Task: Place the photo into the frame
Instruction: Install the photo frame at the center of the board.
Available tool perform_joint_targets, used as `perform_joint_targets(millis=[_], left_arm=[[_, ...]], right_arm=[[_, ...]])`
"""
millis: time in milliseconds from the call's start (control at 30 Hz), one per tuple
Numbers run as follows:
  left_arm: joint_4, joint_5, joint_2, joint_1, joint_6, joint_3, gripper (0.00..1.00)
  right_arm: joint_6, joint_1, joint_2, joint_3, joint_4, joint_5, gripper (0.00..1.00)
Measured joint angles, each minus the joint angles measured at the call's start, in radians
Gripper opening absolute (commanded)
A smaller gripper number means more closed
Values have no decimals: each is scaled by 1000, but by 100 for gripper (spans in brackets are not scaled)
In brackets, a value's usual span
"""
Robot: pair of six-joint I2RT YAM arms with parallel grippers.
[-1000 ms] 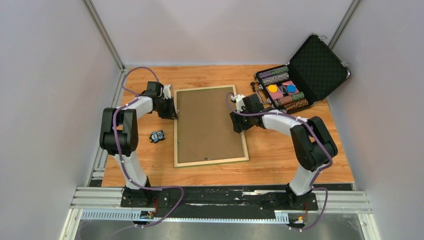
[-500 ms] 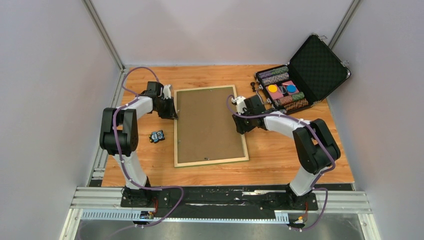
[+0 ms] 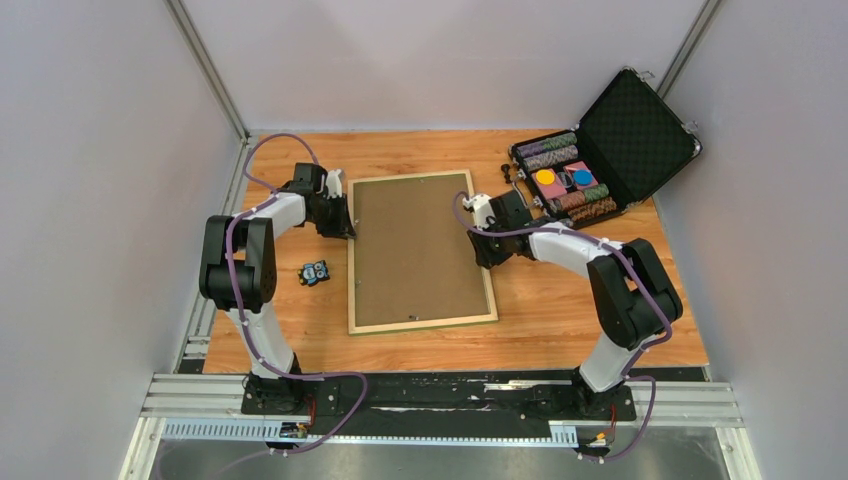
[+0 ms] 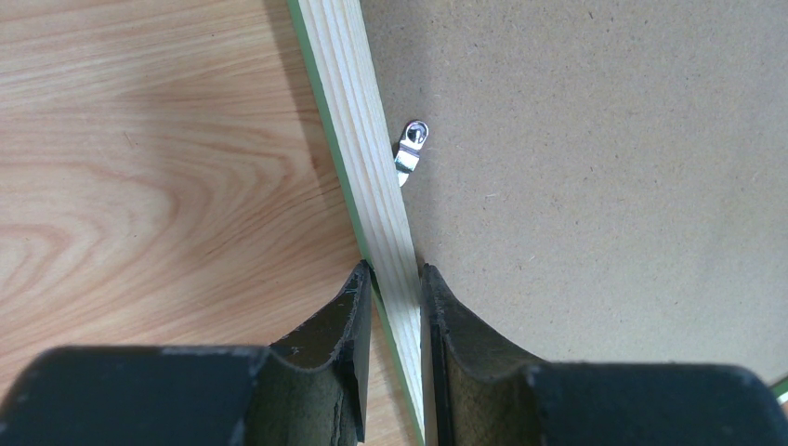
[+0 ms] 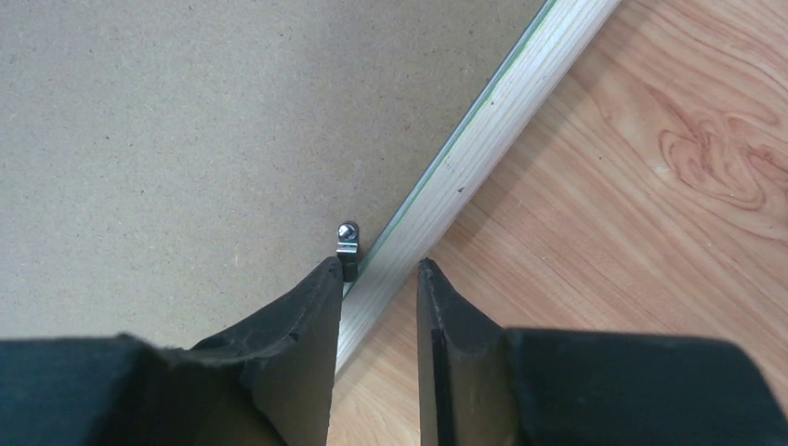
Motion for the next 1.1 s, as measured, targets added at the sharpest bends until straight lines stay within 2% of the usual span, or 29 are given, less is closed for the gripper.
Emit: perform_joint_targets(millis=[100, 267, 333, 367, 433, 533, 1100], left_arm=[[0, 0, 0, 0, 0, 0, 0], [-1, 0, 0, 0, 0, 0, 0], [-2, 1, 0, 1, 1, 0, 0], [-2, 1, 0, 1, 1, 0, 0], [-2, 2, 0, 2, 2, 0, 0], [-2, 3, 0, 2, 3, 0, 0], [-2, 4, 0, 2, 3, 0, 0]], right_arm=[[3, -2, 0, 3, -8, -3, 21], [23, -11, 8, 19, -29, -9, 22], [29, -14, 10, 23, -32, -13, 30], [32, -16, 10, 23, -33, -16, 37], [34, -19, 10, 24, -32, -18, 46], [35, -27, 10, 26, -31, -16, 52], [36, -34, 19, 56, -34, -39, 52]])
